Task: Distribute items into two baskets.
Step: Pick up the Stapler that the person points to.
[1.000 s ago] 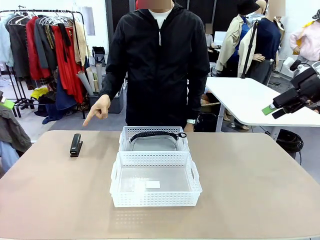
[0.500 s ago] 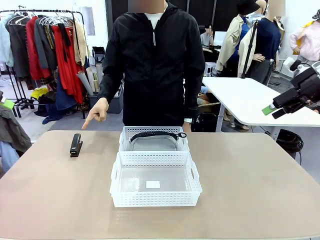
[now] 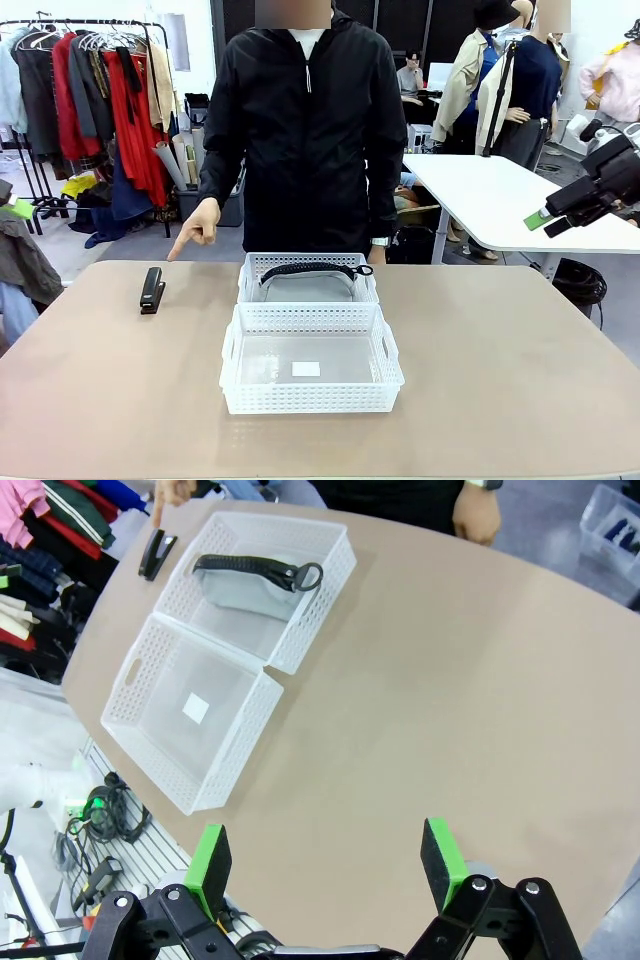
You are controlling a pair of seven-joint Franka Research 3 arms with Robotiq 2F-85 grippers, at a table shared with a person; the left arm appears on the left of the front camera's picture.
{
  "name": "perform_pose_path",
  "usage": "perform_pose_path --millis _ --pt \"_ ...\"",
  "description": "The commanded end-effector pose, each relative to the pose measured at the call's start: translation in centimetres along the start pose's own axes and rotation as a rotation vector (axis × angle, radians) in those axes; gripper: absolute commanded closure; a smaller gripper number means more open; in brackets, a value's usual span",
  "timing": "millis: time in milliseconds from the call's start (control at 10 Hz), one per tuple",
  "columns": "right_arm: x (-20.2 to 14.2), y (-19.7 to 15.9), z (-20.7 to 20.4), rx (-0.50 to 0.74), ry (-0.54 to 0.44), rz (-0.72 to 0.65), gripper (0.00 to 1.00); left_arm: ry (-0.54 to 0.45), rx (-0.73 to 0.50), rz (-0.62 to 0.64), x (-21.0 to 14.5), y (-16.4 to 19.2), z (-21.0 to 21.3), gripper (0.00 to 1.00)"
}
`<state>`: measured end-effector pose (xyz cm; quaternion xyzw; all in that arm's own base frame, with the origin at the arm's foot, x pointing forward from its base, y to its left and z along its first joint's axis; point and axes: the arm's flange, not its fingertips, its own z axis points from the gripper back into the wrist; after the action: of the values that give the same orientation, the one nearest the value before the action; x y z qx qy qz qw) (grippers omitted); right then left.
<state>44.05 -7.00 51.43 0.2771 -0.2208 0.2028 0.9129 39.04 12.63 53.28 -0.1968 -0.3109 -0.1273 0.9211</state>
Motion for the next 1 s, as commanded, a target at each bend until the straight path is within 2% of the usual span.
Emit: perform_pose_path --millis 0,500,900 --pt "0.0 0.0 0.1 0.002 -0.003 0.000 0.00 0.027 -0.028 0.029 3.0 0.0 -2.2 0.00" --pt "0.0 0.0 0.1 0.002 -0.003 0.000 0.00 0.197 -0.044 0.053 7.5 0.1 -9.1 0.00" --pt "0.0 0.0 0.1 0.002 -0.003 0.000 0.00 0.298 0.012 0.066 9.9 -0.1 -13.9 0.00"
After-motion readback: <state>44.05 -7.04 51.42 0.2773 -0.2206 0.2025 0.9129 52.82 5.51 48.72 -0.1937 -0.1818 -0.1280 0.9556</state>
